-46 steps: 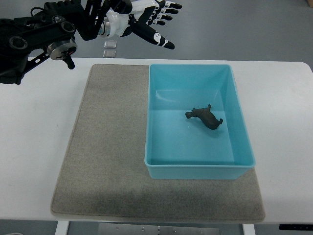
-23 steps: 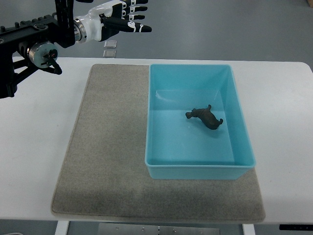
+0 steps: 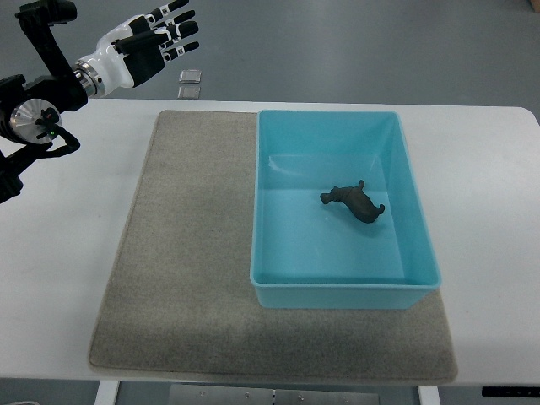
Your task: Place brown hippo in blue box with left hand
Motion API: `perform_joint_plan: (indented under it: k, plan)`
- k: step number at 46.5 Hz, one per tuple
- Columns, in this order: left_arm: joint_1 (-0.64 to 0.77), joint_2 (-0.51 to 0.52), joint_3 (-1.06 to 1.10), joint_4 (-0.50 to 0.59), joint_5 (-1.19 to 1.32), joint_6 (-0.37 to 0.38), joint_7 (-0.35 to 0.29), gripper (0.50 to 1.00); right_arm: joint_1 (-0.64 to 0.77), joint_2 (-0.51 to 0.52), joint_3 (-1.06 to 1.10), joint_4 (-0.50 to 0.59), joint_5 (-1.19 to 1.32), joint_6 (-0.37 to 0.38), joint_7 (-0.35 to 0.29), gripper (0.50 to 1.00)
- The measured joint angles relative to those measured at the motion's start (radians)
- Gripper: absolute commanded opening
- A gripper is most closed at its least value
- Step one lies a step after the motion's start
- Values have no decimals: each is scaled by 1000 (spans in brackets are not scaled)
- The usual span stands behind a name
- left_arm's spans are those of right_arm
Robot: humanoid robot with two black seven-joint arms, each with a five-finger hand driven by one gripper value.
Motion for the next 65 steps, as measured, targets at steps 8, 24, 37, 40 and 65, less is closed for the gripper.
perform_joint_plan:
  k: [8, 24, 37, 40, 65]
  plan:
    - [91, 1, -162, -2, 2, -4, 84, 999, 0, 0, 0, 0, 0, 0, 0, 936]
    - [180, 3, -257, -1, 3, -15, 122, 999, 0, 0, 0, 0, 0, 0, 0, 936]
    - [184, 4, -299, 0, 2, -46, 122, 999, 0, 0, 0, 0, 0, 0, 0, 936]
    - [184, 4, -299, 0, 2, -46, 122, 999, 0, 0, 0, 0, 0, 0, 0, 936]
    - [185, 3, -299, -1, 5, -47, 122, 999, 0, 0, 1, 0, 2, 0, 0, 936]
